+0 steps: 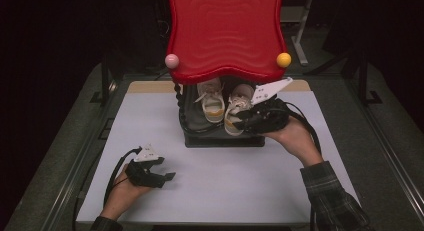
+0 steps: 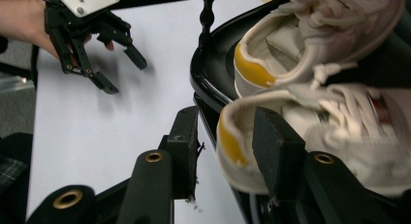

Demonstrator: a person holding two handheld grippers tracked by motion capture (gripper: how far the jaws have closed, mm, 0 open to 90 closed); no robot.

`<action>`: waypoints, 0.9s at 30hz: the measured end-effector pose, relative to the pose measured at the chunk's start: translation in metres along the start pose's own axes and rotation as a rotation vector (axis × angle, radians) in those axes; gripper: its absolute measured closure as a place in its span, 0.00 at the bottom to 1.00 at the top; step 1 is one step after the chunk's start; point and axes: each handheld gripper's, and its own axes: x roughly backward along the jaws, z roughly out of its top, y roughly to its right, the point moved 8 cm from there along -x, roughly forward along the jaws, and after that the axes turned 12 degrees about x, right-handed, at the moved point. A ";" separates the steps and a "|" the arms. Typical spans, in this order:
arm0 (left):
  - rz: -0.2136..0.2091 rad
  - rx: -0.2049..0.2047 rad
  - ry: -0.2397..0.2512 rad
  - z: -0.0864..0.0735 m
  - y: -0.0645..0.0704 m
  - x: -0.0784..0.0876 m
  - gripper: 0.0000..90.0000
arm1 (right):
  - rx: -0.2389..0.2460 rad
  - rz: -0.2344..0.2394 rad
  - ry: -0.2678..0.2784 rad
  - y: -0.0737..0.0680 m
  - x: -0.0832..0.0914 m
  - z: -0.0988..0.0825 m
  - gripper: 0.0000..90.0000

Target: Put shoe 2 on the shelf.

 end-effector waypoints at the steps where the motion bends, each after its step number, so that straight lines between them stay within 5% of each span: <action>1: -0.009 -0.005 0.002 0.004 0.004 0.000 0.37 | -0.016 -0.011 0.007 -0.002 0.004 -0.003 0.68; 10: -0.105 -0.048 0.049 0.052 0.040 -0.007 0.67 | -0.108 -0.062 0.019 -0.008 0.015 -0.031 0.73; 14: -0.123 -0.081 0.111 0.093 0.055 -0.013 0.80 | -0.151 -0.102 0.015 -0.004 0.016 -0.045 0.83; 19: -0.119 -0.103 0.136 0.118 0.062 -0.019 1.00 | -0.196 -0.121 0.005 0.000 0.013 -0.058 0.93; 27: -0.088 -0.110 0.184 0.156 0.067 -0.037 1.00 | -0.211 -0.123 -0.004 0.003 -0.006 -0.065 1.00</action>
